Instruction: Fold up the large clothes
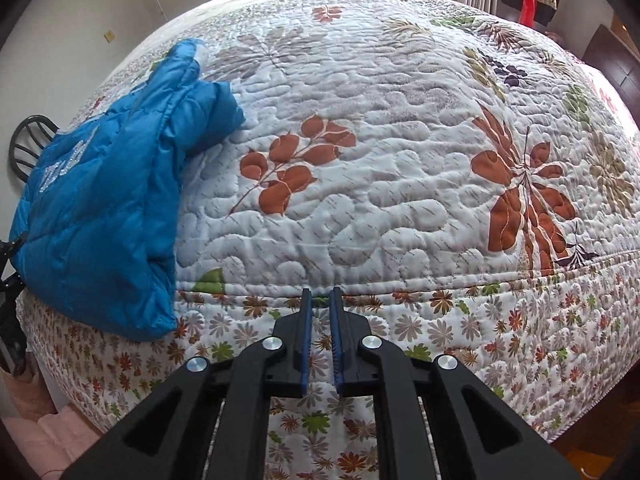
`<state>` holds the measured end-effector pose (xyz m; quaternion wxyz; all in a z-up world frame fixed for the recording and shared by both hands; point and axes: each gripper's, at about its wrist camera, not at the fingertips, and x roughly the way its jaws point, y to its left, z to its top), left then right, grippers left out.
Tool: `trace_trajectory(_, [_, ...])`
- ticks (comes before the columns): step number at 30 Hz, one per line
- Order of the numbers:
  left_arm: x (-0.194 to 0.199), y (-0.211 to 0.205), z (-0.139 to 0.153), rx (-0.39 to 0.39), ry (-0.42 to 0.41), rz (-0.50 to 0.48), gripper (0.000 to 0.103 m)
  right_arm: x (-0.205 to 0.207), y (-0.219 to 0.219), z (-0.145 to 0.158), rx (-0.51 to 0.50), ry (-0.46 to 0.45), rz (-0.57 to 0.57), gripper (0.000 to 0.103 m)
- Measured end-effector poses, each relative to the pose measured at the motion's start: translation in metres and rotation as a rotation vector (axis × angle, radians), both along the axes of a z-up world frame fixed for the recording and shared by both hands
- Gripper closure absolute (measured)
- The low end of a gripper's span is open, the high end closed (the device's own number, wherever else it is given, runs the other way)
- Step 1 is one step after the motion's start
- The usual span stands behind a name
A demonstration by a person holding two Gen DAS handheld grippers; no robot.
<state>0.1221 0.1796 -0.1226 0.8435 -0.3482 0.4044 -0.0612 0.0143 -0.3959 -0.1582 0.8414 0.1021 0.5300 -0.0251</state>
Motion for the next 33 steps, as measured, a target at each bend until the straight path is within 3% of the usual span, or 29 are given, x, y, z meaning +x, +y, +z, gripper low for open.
trace_trajectory(2, [-0.004, -0.004, 0.008, 0.011, -0.026, 0.005, 0.071, -0.001, -0.002, 0.0, 0.004, -0.005, 0.006, 0.094])
trace_trajectory(4, [-0.009, -0.011, 0.025, 0.058, -0.082, 0.005, 0.075, -0.001, -0.005, 0.002, 0.025, -0.012, 0.004, 0.094])
trace_trajectory(7, [-0.013, -0.024, 0.047, 0.13, -0.137, 0.005, 0.076, -0.007, -0.012, 0.009, 0.055, -0.029, -0.014, 0.094])
trace_trajectory(12, [-0.02, -0.053, 0.083, 0.236, -0.236, -0.004, 0.076, -0.015, -0.025, 0.024, 0.0, -0.043, -0.052, 0.091])
trace_trajectory(19, [-0.031, -0.115, 0.13, 0.369, -0.384, -0.082, 0.076, -0.006, -0.043, 0.021, -0.008, -0.027, -0.073, 0.09])
trace_trajectory(24, [-0.038, -0.184, 0.154, 0.459, -0.482, -0.217, 0.076, -0.002, -0.043, 0.018, -0.005, -0.027, -0.069, 0.09])
trace_trajectory(27, [-0.04, -0.233, 0.153, 0.514, -0.502, -0.329, 0.076, -0.002, -0.04, 0.022, -0.007, -0.038, -0.061, 0.09])
trace_trajectory(33, [-0.027, -0.305, 0.115, 0.54, -0.401, -0.577, 0.066, -0.005, -0.024, 0.034, -0.011, -0.065, -0.013, 0.087])
